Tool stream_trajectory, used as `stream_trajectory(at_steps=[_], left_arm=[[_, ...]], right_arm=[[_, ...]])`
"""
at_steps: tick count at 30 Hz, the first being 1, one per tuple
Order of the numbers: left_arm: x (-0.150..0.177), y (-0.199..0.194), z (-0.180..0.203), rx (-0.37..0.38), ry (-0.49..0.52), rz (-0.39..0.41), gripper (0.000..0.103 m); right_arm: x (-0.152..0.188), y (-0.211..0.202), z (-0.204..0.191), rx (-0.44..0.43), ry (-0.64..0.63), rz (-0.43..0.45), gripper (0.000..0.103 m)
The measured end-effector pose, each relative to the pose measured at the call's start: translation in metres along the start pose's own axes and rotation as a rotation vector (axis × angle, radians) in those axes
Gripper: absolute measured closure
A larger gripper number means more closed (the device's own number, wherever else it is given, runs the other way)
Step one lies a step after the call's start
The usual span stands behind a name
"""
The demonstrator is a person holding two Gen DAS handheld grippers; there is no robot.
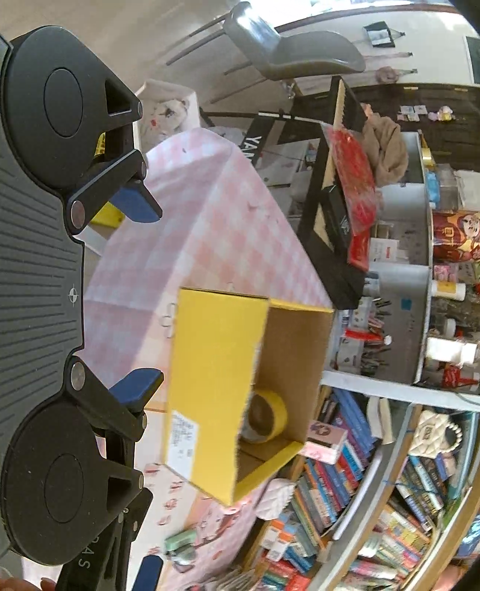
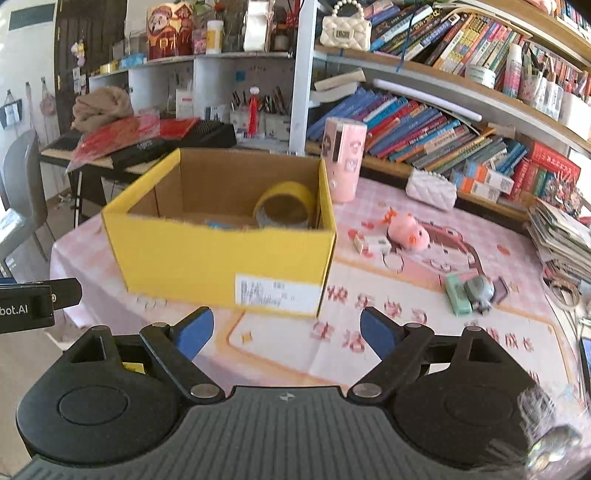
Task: Organize objects
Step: 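Withdraw both open tools up out of the yellow box, then move both open tools toward the grey toy car and mint-green item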
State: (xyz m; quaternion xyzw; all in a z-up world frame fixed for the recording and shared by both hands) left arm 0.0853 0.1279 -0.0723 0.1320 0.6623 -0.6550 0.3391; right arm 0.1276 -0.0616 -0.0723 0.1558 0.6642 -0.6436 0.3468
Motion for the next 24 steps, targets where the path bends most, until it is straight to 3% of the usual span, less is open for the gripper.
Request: stream_trajectory(at_steps=[13,24], left_arm=[[0.030,-0.003,0.017,0.065,0.079,-0.061,0.007],[0.031,0.006,0.067,0.139,0.195,-0.088,0.007]], right_arm=[[0.034,-0.012,0.002,0.038,0.013,-0.055,0.011],[0.049,-0.016,0.051,0.134,0.122,-0.097,0.010]])
Point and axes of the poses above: each gripper's, at about its wrist camera, not at the fingertips, and y roughly the way its jaws point, z to its right, x to its underside, the point moved 10 cm from there along y, roughly the way its jaws point, and after that the axes turned 11 degrees about -z, right-handed, at the moved point
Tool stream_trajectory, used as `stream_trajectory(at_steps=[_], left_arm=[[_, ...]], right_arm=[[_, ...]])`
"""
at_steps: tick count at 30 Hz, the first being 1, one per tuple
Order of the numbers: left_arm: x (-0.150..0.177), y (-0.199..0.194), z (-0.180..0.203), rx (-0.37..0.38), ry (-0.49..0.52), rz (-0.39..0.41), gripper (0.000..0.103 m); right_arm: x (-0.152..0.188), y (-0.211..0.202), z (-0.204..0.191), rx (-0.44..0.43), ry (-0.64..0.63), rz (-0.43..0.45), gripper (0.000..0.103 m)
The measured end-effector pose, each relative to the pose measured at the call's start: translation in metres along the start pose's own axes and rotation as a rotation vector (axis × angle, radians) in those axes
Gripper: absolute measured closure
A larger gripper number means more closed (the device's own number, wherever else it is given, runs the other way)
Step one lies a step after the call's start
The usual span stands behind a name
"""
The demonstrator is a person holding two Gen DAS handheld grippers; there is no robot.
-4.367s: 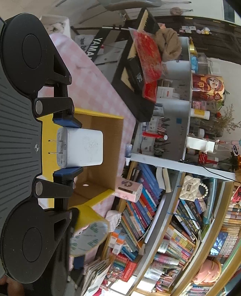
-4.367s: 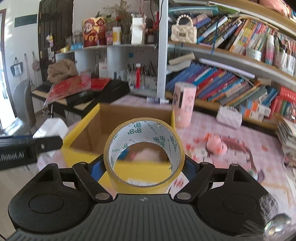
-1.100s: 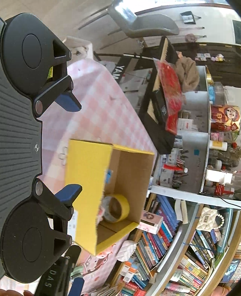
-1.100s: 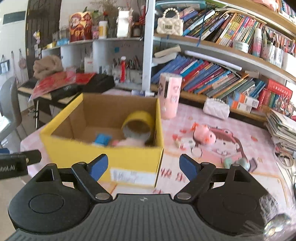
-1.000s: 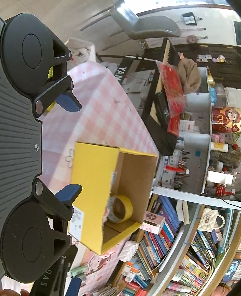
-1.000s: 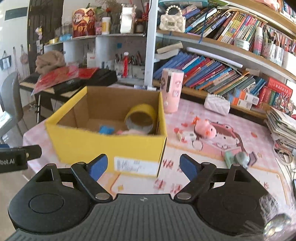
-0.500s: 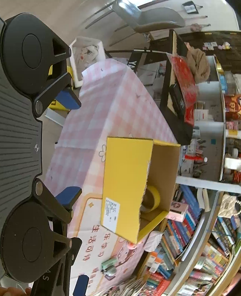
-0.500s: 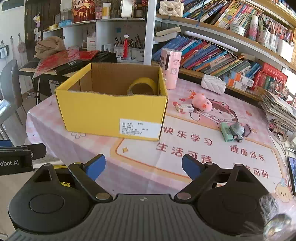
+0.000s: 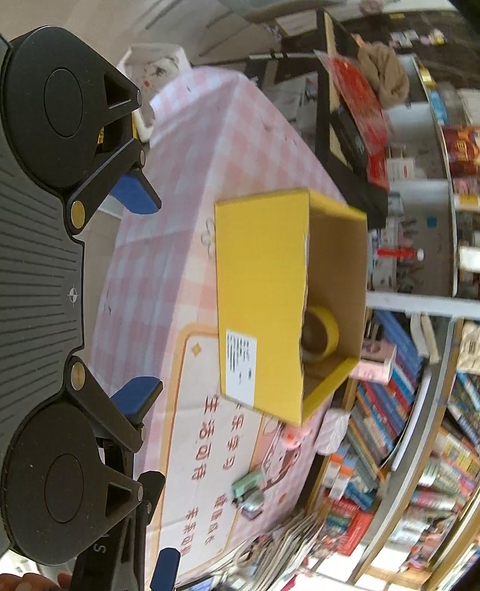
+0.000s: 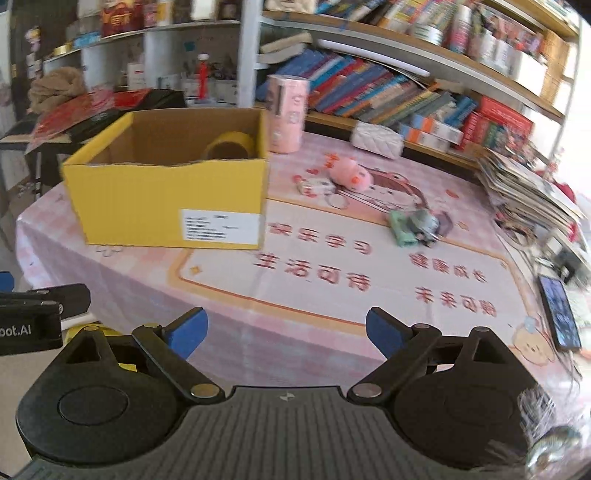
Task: Organize objects
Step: 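Move both open tools toward the grey toy car and mint-green item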
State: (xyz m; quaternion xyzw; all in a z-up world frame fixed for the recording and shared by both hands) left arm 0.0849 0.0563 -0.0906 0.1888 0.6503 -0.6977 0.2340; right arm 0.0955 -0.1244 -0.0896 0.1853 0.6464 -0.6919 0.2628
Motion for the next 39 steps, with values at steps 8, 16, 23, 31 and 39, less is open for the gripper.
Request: stream_trajectory(at_steps=[8,16,23,31,39], left_arm=[[-0.012,0.014,0.040,0.048,0.061,-0.014,0.006],[-0.028,0.030,0.079,0.063,0.098,-0.023,0.006],[-0.044,0.050,0.113,0.066,0.105,-0.043,0.005],[-0.065,0.076,0.154,0.057,0.094,-0.047,0.005],[-0.084,0.095,0.178,0.020,0.063,-0.053,0.005]], right_arm=[[0.002,0.005,0.042,0.055,0.074,-0.017,0.010],[-0.007,0.019,0.084,0.079,0.113,-0.031,0.010],[-0.022,0.038,0.116,0.078,0.112,-0.045,0.010],[-0.047,0.067,0.158,0.058,0.103,-0.062,0.010],[-0.071,0.097,0.186,0.007,0.079,-0.076,0.011]])
Point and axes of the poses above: each gripper's, at about its wrist camera, not at the fingertips, and y roughly the way its jaws point, z to its right, x to its underside, the point moved 10 cm from there along y, roughly the way its jaws point, and after that the axes turned 11 degrees about -z, right-handed, at the moved point
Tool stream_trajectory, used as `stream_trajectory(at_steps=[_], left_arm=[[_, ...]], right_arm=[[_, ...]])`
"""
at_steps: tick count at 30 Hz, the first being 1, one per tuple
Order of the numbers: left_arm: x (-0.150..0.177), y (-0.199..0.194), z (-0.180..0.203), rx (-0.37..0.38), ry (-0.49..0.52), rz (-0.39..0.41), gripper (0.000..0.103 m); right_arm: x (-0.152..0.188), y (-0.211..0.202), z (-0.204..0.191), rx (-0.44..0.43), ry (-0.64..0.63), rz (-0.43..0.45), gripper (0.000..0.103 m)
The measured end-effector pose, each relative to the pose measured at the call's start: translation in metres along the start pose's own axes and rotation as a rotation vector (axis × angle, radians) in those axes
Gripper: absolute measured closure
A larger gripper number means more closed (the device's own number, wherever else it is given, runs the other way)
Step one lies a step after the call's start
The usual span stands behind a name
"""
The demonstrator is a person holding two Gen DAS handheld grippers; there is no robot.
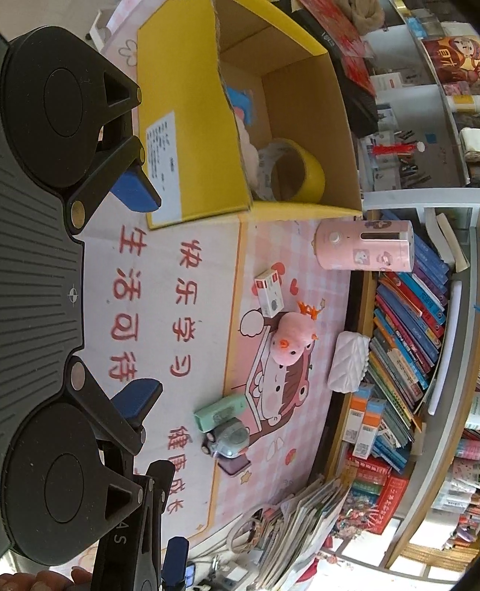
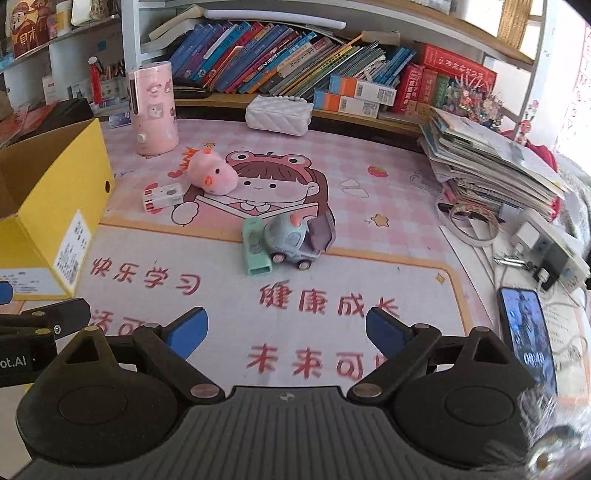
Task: Organize objects
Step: 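Move both open tools toward the grey toy car and mint-green item, then grasp the grey toy car with the right tool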
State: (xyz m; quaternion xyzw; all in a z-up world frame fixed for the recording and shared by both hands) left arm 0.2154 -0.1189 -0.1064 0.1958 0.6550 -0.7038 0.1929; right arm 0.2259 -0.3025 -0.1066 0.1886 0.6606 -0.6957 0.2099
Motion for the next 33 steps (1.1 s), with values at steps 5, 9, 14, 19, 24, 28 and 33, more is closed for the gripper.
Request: stream_trajectory(at_steps=[5,9,14,19,24,28,33], left_arm=[[-0.009,0.009,0.009,-0.016,-0.020,-0.006,0.005],[-0.015,0.018,0.019,-0.024,-0.017,-0.019,0.005],[-0.021,0.028,0.030,-0.030,-0.016,-0.024,0.005],[-0.026,0.034,0.041,-0.012,-0.008,-0.028,0.005],[-0.028,0.040,0.047,-0.026,0.009,-0.043,0.005],[-0.030,0.043,0.046,-0.032,0.002,-0.047,0.005],[-0.032,0.048,0.046,-0.040,0.011,-0.060,0.005]], right_arm=[[-0.013,0.016,0.009,-0.045,-0.014,-0.007,0.013],[-0.023,0.028,0.019,-0.075,-0.011,-0.014,0.018],[-0.033,0.041,0.030,-0.087,-0.018,-0.016,0.019],[-0.039,0.050,0.038,-0.109,-0.029,-0.017,0.019],[-0.046,0.061,0.037,-0.130,-0.063,-0.016,0.019],[-0.055,0.070,0.032,-0.148,-0.097,-0.004,0.019],[-0.071,0.085,0.027,-0.162,-0.109,0.014,0.019]])
Point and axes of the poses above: each gripper's, at about its wrist camera, not at the fingertips, and y roughly the way its jaws point, z to its right, x to its underside, the point moved 10 cm from there along y, roughly the way its jaws point, and after that the axes turned 11 degrees about -z, right-handed, at the moved point
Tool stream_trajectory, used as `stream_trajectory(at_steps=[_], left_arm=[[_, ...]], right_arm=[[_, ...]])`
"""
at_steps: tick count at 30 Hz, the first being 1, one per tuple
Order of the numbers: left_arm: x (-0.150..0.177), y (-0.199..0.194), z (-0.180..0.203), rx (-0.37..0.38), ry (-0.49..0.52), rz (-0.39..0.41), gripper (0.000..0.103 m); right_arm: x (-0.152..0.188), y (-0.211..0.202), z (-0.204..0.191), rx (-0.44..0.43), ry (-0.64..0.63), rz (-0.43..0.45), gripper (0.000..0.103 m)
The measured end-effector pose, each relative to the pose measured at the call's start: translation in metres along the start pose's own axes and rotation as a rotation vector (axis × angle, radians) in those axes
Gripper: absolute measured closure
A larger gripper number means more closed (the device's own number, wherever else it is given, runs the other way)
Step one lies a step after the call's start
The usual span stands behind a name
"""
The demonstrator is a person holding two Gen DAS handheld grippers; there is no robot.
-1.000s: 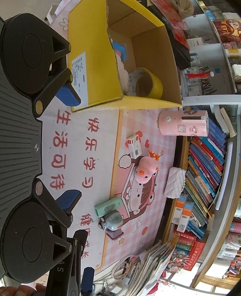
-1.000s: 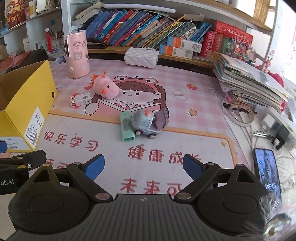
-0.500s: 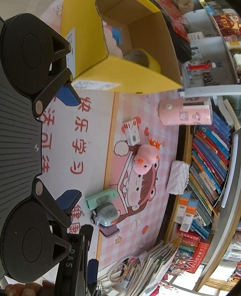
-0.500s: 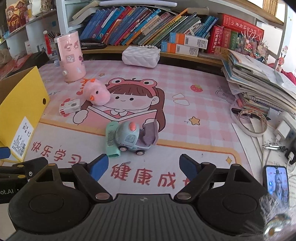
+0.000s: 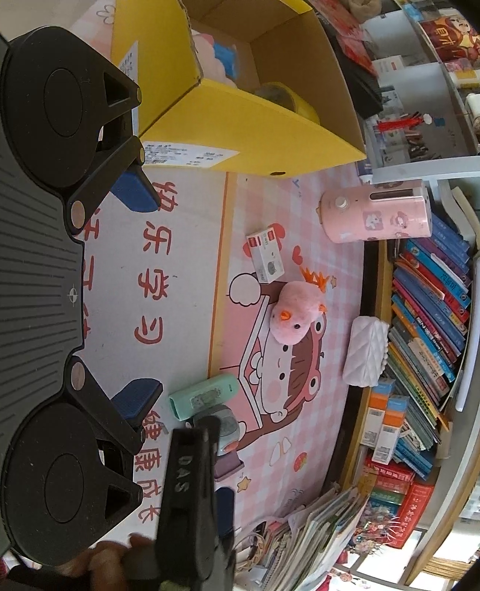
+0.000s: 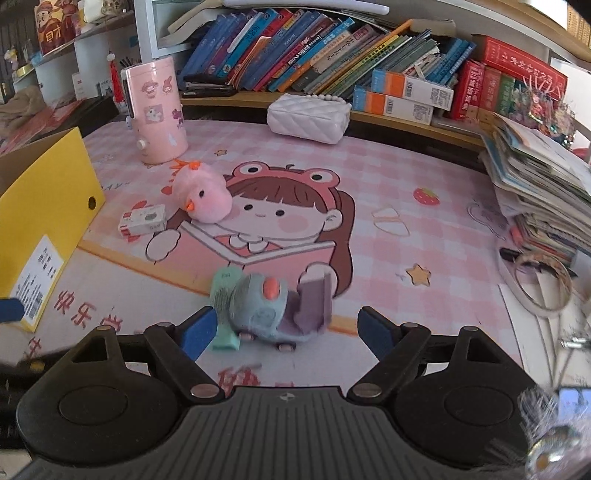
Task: Organize objects
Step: 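Grasp the grey toy car with the right tool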
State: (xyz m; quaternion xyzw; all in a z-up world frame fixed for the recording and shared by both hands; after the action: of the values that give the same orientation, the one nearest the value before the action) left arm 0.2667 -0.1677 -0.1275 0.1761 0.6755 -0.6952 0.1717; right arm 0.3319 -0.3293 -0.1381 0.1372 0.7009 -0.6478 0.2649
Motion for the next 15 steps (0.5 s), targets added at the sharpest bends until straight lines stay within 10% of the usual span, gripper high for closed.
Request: stream_trajectory(at_steps=[6,15], left_arm=[[-0.004,0.002,0.002,-0.007,0.013,0.001,0.005],[-0.012,0.009,0.014,0.016,0.023,0.004,0.006]], right_arm=[[-0.007,0.017,-0.001,-0.025,-0.002,-0.024,0.025],[-0.012,0.008,0.002,-0.113,0.042,-0.020,0.063]])
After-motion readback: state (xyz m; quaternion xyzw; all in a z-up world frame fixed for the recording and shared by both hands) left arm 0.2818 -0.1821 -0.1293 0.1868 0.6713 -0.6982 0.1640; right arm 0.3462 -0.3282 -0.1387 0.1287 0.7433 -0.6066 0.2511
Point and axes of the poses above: each gripper's, at about its wrist camera, not at the fingertips, and y roughly the way its jaws point, z to its right, x to its underside, the point moved 10 cm from there along y, roughly the way its jaws point, and after that the axes turned 11 degrees about -z, right-handed, at the moved point
